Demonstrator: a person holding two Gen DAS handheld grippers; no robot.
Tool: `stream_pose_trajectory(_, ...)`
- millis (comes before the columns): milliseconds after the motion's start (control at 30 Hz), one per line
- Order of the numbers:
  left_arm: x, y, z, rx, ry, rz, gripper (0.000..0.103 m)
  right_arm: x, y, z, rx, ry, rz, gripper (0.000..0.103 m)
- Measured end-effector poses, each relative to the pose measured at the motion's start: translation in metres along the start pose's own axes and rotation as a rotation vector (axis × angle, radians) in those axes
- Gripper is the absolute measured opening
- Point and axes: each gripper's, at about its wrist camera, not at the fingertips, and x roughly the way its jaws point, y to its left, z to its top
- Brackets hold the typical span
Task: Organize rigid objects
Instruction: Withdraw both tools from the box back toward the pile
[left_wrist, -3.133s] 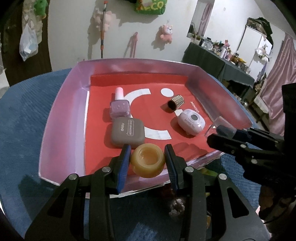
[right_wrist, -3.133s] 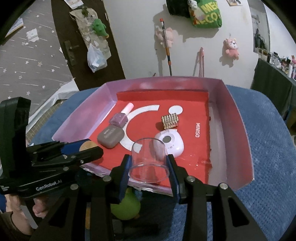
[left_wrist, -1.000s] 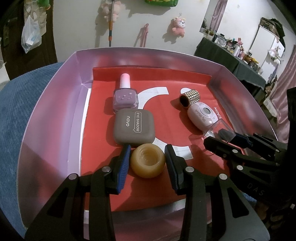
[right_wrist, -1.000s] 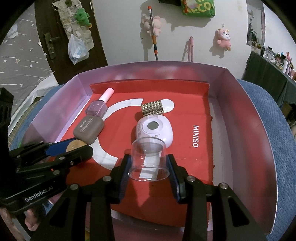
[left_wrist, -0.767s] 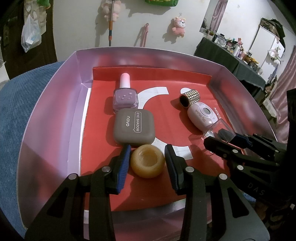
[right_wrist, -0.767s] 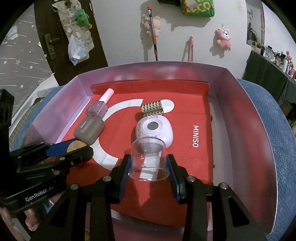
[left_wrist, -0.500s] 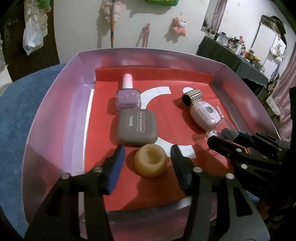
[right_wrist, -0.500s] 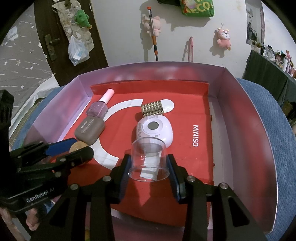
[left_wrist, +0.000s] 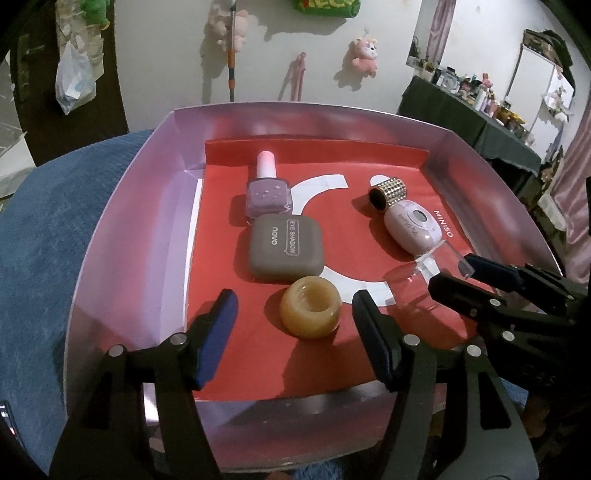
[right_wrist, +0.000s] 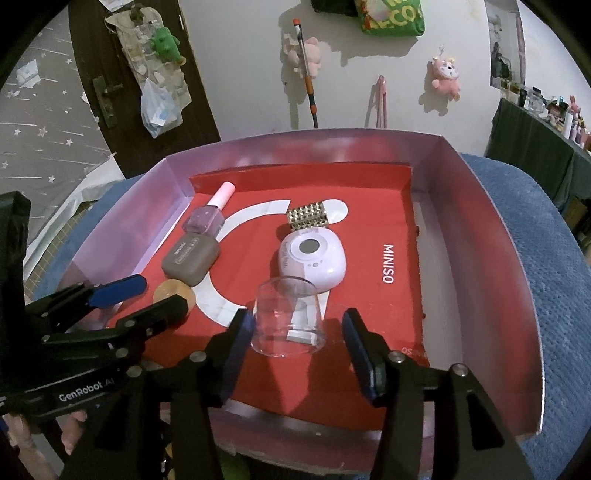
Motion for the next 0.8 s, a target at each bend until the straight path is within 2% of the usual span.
stream_pose_trajectory(433, -0.018, -0.008, -0.005, 0.026, -0.039, 0.014, 0.076, -0.028, 0.001, -0.007, 0.008, -0.051, 0.04, 0.063)
stream_pose_trajectory(600, -0.027, -0.009, -0.009, 0.026, -0.053, -0.001, 0.081, -0.042, 0.002, -0.012, 0.013, -0.082, 0.055, 0.071)
stream_pose_trajectory(800, -0.039, -0.012, -0.014, 0.029, -0.083, 0.002, 0.097, -0.061, 0.004, -0.016, 0.008, -0.128, 0.072, 0.084)
